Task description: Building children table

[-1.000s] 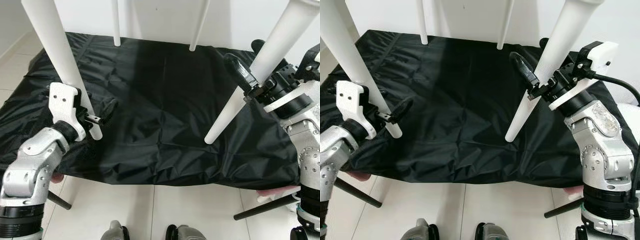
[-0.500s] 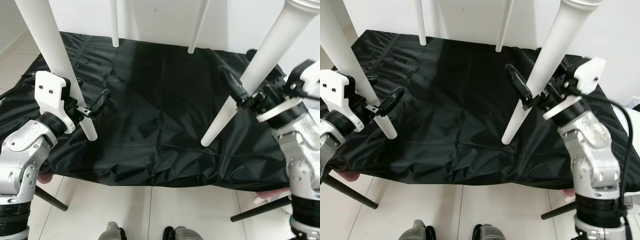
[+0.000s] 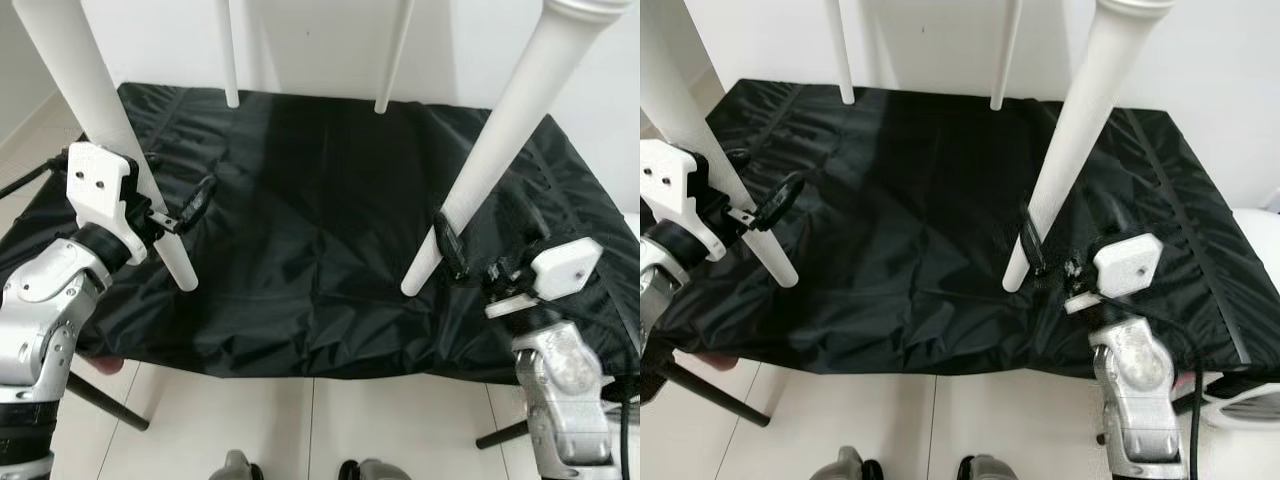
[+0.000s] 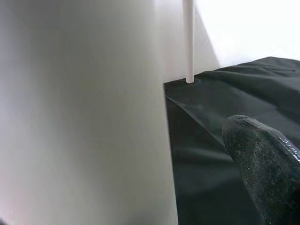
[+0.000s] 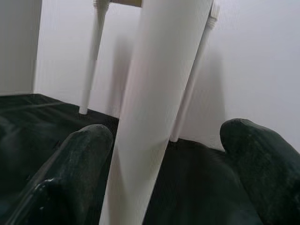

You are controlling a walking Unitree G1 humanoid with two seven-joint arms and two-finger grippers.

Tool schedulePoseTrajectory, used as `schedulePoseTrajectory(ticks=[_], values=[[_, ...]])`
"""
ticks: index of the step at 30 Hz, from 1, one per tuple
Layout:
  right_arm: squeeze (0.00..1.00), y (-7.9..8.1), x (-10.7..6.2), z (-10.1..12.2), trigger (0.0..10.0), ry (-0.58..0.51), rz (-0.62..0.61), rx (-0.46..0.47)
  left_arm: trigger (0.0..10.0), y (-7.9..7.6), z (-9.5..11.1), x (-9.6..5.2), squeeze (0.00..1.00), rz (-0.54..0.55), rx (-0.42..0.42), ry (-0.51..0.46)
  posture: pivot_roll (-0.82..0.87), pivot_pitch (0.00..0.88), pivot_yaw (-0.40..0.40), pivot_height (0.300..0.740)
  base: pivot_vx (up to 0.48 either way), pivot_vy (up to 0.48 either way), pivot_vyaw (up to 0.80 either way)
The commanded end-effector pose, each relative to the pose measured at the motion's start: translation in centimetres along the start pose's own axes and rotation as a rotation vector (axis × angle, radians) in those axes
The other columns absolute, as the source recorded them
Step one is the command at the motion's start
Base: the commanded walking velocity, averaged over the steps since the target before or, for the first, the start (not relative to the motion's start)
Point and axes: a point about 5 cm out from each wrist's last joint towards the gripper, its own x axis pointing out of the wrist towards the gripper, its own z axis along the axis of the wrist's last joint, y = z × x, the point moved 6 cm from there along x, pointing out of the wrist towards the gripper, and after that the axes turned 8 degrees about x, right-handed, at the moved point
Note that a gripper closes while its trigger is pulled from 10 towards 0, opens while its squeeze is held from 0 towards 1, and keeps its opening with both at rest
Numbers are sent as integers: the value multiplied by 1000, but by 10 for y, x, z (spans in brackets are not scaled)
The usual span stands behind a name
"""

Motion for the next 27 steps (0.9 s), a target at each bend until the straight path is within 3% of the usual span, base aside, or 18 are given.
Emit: schedulePoseTrajectory(ticks=[1,4,6,7,10,12,16,20,23,25,27], values=[[0,3,-7,-7,10000,11,-5,-27,10000,-14,-2,-3,0,-148,35,-2,-96,104,33,740,0,0,0],[0,4,-12,-14,10000,33,-8,-40,10000,-5,-6,-5,0,-102,51,25,-87,110,31,740,0,0,0],[0,11,-23,-30,10000,82,7,-39,10000,15,-11,-15,0,-4,61,71,-66,117,20,740,0,0,0],[0,11,-23,-30,10000,82,7,-39,10000,15,-11,-15,0,-4,61,71,-66,117,20,740,0,0,0],[0,24,-35,-46,10000,122,78,-62,10000,31,-16,-35,0,69,78,126,-42,123,4,740,0,0,0],[0,26,-37,-47,10000,120,83,-71,10000,32,-16,-37,0,72,83,128,-42,123,4,740,0,0,0],[0,34,-38,-57,10000,122,149,-89,10000,59,-16,-55,0,207,109,158,-18,126,-16,740,0,0,0],[0,36,-36,-56,10000,115,163,-87,10000,63,-16,-61,0,220,115,171,-6,128,-28,740,0,0,0],[0,43,-27,-59,10000,104,234,-82,10000,59,-16,-80,0,170,137,215,16,127,-53,740,0,0,0],[0,44,-24,-60,10000,100,253,-83,10000,61,-15,-86,0,173,150,224,26,127,-65,740,0,0,0],[0,43,-20,-64,10000,99,276,-88,10000,64,-10,-93,0,189,94,207,33,125,-71,740,0,0,0]])
